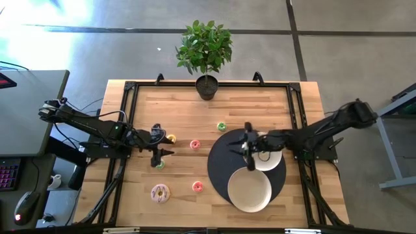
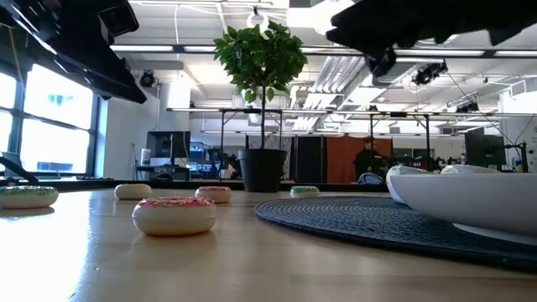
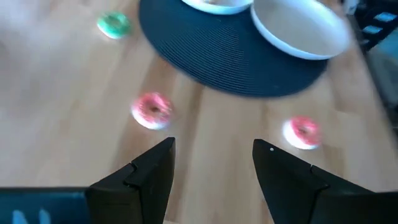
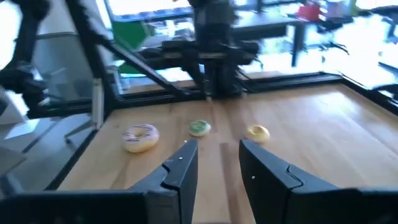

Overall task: Pick & Place donuts
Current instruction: Put the big purple donut on the top white plate

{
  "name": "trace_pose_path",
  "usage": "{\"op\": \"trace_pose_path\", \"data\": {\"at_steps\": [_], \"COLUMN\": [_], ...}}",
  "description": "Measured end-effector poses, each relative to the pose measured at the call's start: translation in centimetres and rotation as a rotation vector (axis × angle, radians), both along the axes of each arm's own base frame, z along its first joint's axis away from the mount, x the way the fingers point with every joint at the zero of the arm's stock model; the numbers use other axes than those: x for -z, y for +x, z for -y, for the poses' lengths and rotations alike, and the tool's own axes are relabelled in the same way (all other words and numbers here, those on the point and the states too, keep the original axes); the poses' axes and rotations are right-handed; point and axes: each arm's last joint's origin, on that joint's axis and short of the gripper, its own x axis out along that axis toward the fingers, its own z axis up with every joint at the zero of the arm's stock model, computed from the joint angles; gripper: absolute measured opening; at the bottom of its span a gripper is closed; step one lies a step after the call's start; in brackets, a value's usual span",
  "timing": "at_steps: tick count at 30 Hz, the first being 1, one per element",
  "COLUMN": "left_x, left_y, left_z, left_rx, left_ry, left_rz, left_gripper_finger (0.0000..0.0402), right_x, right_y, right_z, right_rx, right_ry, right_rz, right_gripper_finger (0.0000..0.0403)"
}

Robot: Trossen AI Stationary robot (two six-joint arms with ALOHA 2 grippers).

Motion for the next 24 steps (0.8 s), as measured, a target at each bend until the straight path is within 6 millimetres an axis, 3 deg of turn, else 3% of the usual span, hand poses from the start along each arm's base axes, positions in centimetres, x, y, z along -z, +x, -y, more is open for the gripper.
{"op": "trace_pose_path", "data": {"at_steps": [4, 8, 16, 20, 24], "left_x": [0.5, 1.2, 2.6, 3.8, 4.8], "left_y": [0.0, 0.0, 0.3, 0.3, 0.6], "left_z": [0.7, 2.0, 5.7, 6.8, 7.6], "left_rx": [0.112, 0.286, 0.503, 0.514, 0.501], "left_ry": [-0.194, -0.263, -0.091, 0.012, -0.021], "left_rz": [-0.084, -0.166, -0.167, -0.205, -0.26], "left_gripper_finger": [0.0213, 0.0213, 0.0213, 0.0213, 0.0213], "right_x": [2.1, 4.1, 4.6, 4.5, 4.5], "right_y": [1.6, 2.4, 2.5, 2.6, 2.5], "right_z": [-0.5, -0.6, -0.7, -0.7, -0.7], "right_rx": [-0.026, -0.023, -0.02, -0.021, -0.022], "right_ry": [-0.004, -0.02, -0.021, -0.021, -0.021], "right_rz": [0.006, -0.053, -0.07, -0.055, -0.058], "right_gripper_finger": [0.0114, 0.0114, 0.0114, 0.0114, 0.0114]}}
